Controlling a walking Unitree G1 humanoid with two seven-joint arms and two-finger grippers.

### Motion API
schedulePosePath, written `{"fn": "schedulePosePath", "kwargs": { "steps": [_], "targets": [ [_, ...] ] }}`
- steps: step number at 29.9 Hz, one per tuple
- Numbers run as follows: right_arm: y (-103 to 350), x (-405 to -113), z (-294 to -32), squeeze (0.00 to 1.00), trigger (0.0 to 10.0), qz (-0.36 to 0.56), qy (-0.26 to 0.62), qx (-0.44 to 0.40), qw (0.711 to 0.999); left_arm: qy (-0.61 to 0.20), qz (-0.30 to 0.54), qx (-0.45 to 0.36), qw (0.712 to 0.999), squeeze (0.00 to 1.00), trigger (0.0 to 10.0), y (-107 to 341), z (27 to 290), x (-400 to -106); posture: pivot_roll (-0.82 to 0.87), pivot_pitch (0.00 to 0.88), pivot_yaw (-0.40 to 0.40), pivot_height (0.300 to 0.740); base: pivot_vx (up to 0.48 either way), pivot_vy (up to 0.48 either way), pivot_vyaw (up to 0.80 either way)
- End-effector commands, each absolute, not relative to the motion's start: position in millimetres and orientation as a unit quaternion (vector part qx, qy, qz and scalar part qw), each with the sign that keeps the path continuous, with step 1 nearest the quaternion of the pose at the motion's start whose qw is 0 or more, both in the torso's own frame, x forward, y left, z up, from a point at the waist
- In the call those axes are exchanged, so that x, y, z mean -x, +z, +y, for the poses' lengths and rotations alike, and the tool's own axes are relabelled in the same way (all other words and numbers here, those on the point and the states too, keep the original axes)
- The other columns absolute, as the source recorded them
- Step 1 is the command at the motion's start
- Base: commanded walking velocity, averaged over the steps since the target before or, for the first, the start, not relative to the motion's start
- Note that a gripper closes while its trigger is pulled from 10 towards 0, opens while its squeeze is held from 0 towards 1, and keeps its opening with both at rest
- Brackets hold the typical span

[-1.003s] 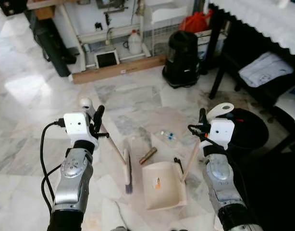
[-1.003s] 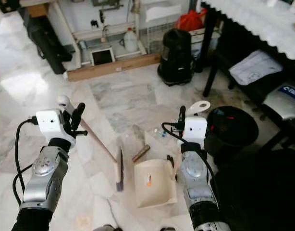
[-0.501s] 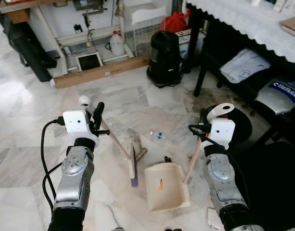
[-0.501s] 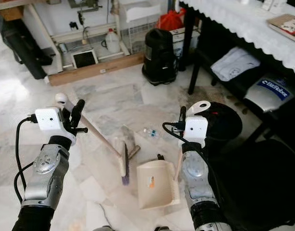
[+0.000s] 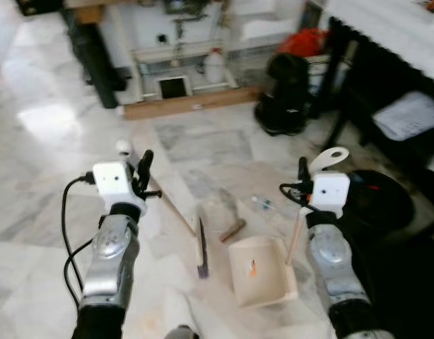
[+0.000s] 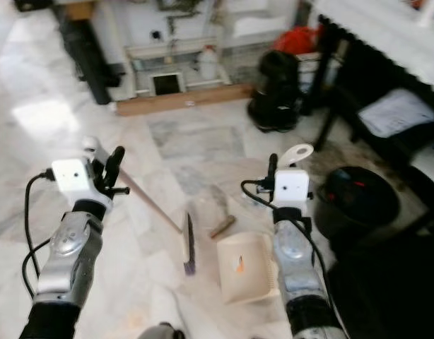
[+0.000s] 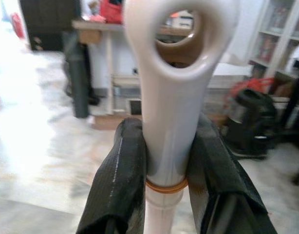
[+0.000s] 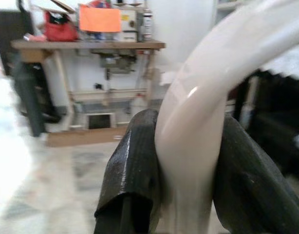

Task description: Sweep floor

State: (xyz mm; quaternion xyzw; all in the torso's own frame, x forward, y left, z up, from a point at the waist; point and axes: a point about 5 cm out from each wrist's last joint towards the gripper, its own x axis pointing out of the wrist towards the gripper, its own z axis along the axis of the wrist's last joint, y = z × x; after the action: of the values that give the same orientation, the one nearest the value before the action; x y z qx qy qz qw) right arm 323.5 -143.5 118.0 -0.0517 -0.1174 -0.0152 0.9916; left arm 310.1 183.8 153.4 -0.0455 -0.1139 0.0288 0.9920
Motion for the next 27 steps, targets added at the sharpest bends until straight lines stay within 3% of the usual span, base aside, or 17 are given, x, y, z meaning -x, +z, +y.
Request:
{"fn": "schedulePosePath", "kwargs": {
  "steps": [1,7,11,27],
  "targets": [
    [126.8,-324.0,-148.6,0.0,10.0,-0.136,-0.023,0.043,0.99,0.021,-0.141,0.046,0.989,0.0,10.0,163.6,178.1,-311.0,0.12,0.119,0.055,0.74,0.0,0.45,0.0],
    [126.8,-323.5,-148.8,0.0,10.0,-0.135,-0.024,0.036,0.99,0.018,-0.14,0.043,0.989,0.0,10.0,163.7,176.8,-311.4,0.12,0.12,0.055,0.74,0.0,0.401,0.0],
    [124.6,-323.9,-149.6,0.0,10.0,-0.124,-0.03,0.032,0.991,0.006,-0.138,0.038,0.99,0.0,10.0,163.3,174.3,-312.4,0.12,0.121,0.057,0.74,0.12,0.0,0.0],
    [123.8,-324.6,-148.4,0.0,10.0,-0.12,-0.028,0.03,0.992,-0.006,-0.138,0.041,0.99,0.0,10.0,164.1,171.7,-313.3,0.13,0.12,0.059,0.74,0.0,0.0,-0.7]
  ]
}}
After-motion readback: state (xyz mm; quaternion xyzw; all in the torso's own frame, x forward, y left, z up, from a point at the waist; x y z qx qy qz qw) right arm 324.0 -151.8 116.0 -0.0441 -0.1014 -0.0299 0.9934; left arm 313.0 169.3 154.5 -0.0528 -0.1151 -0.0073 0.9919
